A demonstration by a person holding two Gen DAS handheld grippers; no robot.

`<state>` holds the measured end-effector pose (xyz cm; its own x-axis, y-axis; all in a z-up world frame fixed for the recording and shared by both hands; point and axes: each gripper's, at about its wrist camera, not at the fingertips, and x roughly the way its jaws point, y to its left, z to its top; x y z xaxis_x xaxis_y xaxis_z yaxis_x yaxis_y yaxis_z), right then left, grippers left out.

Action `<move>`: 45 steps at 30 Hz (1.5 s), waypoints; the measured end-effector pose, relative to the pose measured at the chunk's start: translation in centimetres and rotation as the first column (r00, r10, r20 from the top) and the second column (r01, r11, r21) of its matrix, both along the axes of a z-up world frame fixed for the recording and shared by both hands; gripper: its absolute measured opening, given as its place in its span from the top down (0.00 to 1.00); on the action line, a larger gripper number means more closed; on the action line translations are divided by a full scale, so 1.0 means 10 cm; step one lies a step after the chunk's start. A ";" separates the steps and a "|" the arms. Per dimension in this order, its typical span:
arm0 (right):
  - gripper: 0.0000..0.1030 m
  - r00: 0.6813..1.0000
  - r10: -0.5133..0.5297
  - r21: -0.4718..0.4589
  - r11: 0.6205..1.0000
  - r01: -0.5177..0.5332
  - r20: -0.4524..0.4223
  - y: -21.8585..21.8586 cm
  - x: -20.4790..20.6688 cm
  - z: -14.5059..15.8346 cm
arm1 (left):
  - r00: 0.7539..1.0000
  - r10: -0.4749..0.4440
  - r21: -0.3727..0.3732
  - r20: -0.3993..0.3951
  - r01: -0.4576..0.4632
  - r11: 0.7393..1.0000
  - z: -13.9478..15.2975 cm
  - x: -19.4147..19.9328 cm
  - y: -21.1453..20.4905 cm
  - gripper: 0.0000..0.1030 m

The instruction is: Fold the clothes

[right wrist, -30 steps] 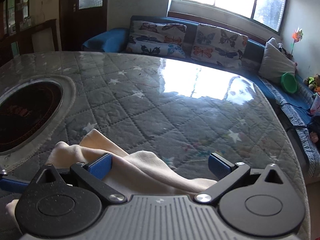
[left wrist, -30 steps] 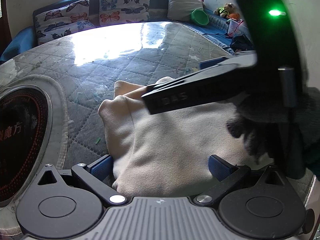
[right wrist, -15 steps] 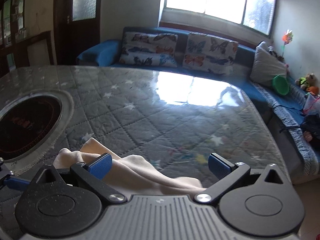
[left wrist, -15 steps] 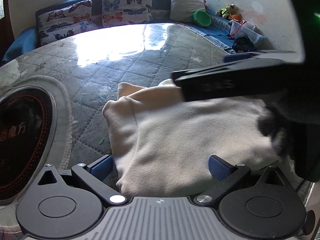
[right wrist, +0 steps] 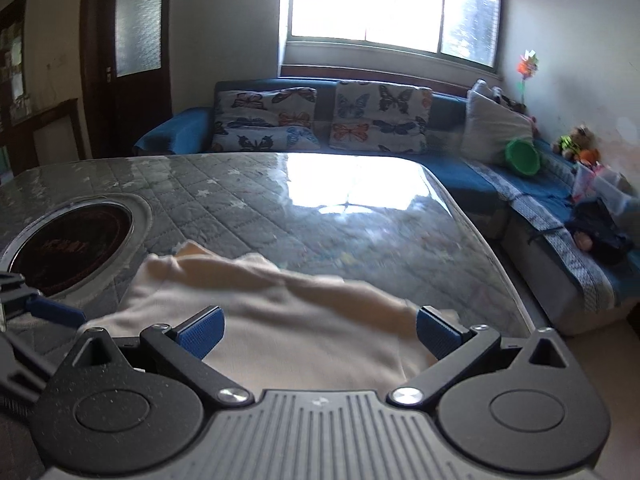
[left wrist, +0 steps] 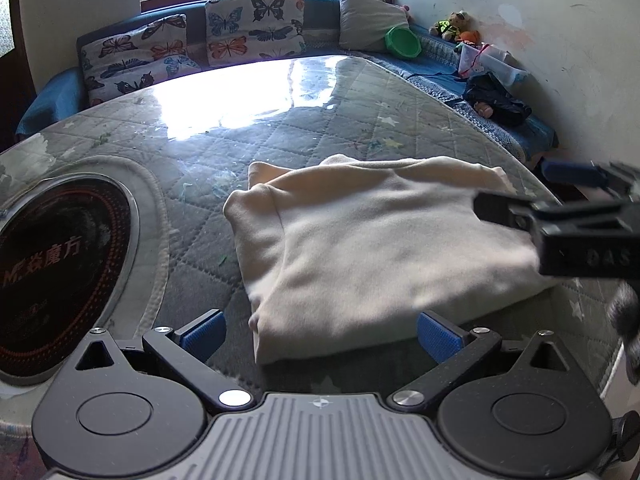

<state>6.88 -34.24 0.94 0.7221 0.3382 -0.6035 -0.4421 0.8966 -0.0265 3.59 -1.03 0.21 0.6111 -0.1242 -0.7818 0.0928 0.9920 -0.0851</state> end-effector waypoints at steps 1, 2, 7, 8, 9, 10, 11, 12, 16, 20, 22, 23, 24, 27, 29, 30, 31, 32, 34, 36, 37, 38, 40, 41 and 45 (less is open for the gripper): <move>0.00 1.000 -0.010 0.004 1.000 0.010 -0.007 -0.04 -0.05 -0.02 | 1.000 -0.001 0.001 0.000 0.001 1.000 0.00 -0.03 0.00 0.00; 0.00 1.000 -0.019 0.008 1.000 0.020 -0.015 -0.07 -0.09 -0.04 | 1.000 -0.002 0.002 0.001 0.002 1.000 0.00 -0.05 0.00 0.00; 0.00 0.998 -0.050 0.039 0.998 0.051 -0.043 -0.20 -0.32 -0.13 | 1.000 0.000 0.005 0.004 0.000 1.000 -0.01 -0.14 0.02 0.00; 0.00 0.997 -0.055 0.046 0.997 0.058 -0.048 -0.22 -0.35 -0.15 | 1.000 0.002 0.005 0.004 -0.002 1.000 -0.01 -0.16 0.02 0.00; 0.00 0.997 -0.061 0.053 0.997 0.064 -0.054 -0.24 -0.39 -0.16 | 1.000 0.006 0.005 0.004 -0.006 1.000 -0.02 -0.17 0.03 0.00; 0.00 0.996 -0.064 0.057 0.996 0.067 -0.060 -0.25 -0.42 -0.17 | 1.000 0.010 0.007 0.002 -0.010 1.000 -0.02 -0.18 0.03 0.00; 0.00 0.996 -0.065 0.061 0.996 0.069 -0.065 -0.26 -0.44 -0.19 | 1.000 0.013 0.009 0.001 -0.013 1.000 -0.03 -0.19 0.04 0.00; 0.00 0.995 -0.066 0.064 0.995 0.071 -0.068 -0.25 -0.48 -0.19 | 1.000 0.014 0.011 0.000 -0.014 1.000 -0.03 -0.20 0.04 0.00; 0.00 0.995 -0.066 0.073 0.995 0.072 -0.081 -0.25 -0.56 -0.23 | 1.000 0.016 0.025 0.002 -0.016 1.000 -0.03 -0.26 0.03 0.00; 0.00 0.994 -0.059 0.085 0.994 0.067 -0.089 -0.25 -0.62 -0.25 | 1.000 0.018 0.028 0.002 -0.018 0.999 -0.04 -0.32 0.02 0.00; 0.00 0.995 -0.056 0.084 0.994 0.063 -0.088 -0.24 -0.64 -0.25 | 1.000 0.017 0.032 0.003 -0.017 0.999 -0.04 -0.34 0.01 0.00; 0.00 0.995 -0.055 0.082 0.995 0.062 -0.086 -0.24 -0.66 -0.25 | 1.000 0.016 0.035 0.003 -0.017 0.999 -0.05 -0.35 0.00 0.00; 0.00 0.995 -0.054 0.081 0.995 0.060 -0.083 -0.23 -0.68 -0.25 | 1.000 0.017 0.037 0.004 -0.017 0.999 -0.05 -0.36 -0.01 0.00; 0.00 0.995 -0.052 0.085 0.995 0.059 -0.082 -0.23 -0.71 -0.25 | 1.000 0.019 0.038 0.003 -0.019 0.999 -0.06 -0.39 -0.01 0.00; 0.00 0.995 -0.051 0.087 0.995 0.058 -0.084 -0.24 -0.72 -0.26 | 1.000 0.019 0.041 0.003 -0.019 0.999 -0.07 -0.41 -0.02 0.00; 0.00 0.995 -0.050 0.087 0.995 0.058 -0.085 -0.24 -0.73 -0.26 | 1.000 0.017 0.043 0.003 -0.017 0.999 -0.07 -0.42 -0.03 0.00; 0.00 0.995 -0.048 0.088 0.995 0.056 -0.086 -0.23 -0.74 -0.27 | 1.000 0.015 0.045 0.003 -0.015 0.999 -0.08 -0.43 -0.03 0.00; 0.00 0.995 -0.047 0.088 0.995 0.054 -0.087 -0.23 -0.74 -0.27 | 1.000 0.014 0.047 0.003 -0.014 0.999 -0.08 -0.43 -0.04 0.00; 0.00 0.995 -0.047 0.090 0.994 0.055 -0.087 -0.23 -0.76 -0.27 | 1.000 0.014 0.047 0.003 -0.014 0.999 -0.09 -0.45 -0.04 0.00; 0.00 0.995 -0.048 0.094 0.994 0.057 -0.088 -0.24 -0.77 -0.28 | 1.000 0.014 0.042 0.001 -0.014 0.999 -0.09 -0.46 -0.04 0.00; 0.00 0.995 -0.047 0.095 0.994 0.056 -0.089 -0.24 -0.78 -0.28 | 1.000 0.014 0.043 0.001 -0.014 0.999 -0.09 -0.46 -0.05 0.00; 0.00 0.995 -0.047 0.095 0.994 0.055 -0.089 -0.24 -0.78 -0.28 | 1.000 0.015 0.043 0.001 -0.015 0.999 -0.09 -0.46 -0.05 0.00; 0.00 0.995 -0.045 0.096 0.994 0.053 -0.090 -0.23 -0.80 -0.29 | 1.000 0.016 0.045 0.001 -0.016 0.999 -0.08 -0.46 -0.05 0.00; 0.00 0.995 -0.042 0.096 0.994 0.051 -0.092 -0.23 -0.80 -0.29 | 1.000 0.015 0.045 0.001 -0.016 0.999 -0.08 -0.47 -0.05 0.00; 0.00 0.995 -0.034 0.090 0.995 0.043 -0.092 -0.21 -0.83 -0.30 | 1.000 0.014 0.048 0.001 -0.014 0.999 -0.08 -0.48 -0.06 0.00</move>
<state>-1.42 -36.32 -2.04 0.6797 0.3684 -0.6342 -0.4041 0.9097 0.0954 -1.18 -1.62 -0.60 0.6127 -0.0776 -0.7865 0.0785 0.9962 -0.0371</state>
